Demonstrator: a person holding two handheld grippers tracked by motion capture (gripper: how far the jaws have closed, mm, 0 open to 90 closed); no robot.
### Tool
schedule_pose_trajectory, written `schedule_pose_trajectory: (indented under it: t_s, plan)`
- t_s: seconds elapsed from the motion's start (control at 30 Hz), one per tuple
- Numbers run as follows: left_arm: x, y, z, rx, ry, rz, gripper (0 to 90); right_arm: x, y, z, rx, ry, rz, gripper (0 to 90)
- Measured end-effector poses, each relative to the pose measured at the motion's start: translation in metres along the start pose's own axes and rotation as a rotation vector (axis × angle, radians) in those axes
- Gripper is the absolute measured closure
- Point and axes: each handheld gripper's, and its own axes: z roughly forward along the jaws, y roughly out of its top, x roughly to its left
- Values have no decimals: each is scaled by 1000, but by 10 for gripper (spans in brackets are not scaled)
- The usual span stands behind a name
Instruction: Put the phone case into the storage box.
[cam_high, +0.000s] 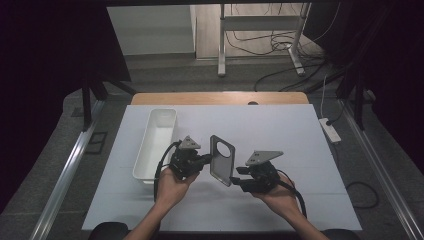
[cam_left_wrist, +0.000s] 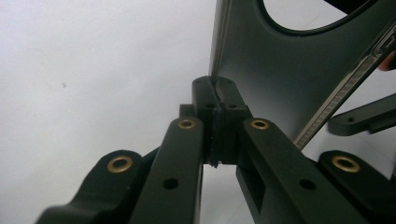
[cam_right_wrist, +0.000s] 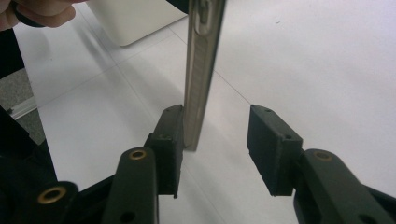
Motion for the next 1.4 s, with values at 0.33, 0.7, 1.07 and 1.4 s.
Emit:
schedule_pose_trajectory:
  t_s: [0.33,0.7,1.07,1.4]
  plan:
    - [4,0,-5,-17,32,-15,890,-9,-4,-12,2,10,22,468]
    - [20,4,-20,-16,30,-54,891,-24,-12,-23,13,10,67,351]
    - [26,13,-22,18,25,-32,891,-28,-25,-33,42,4,84,234]
    - [34,19,-24,22,19,-47,891,-30,-36,-43,51,-46,88,124]
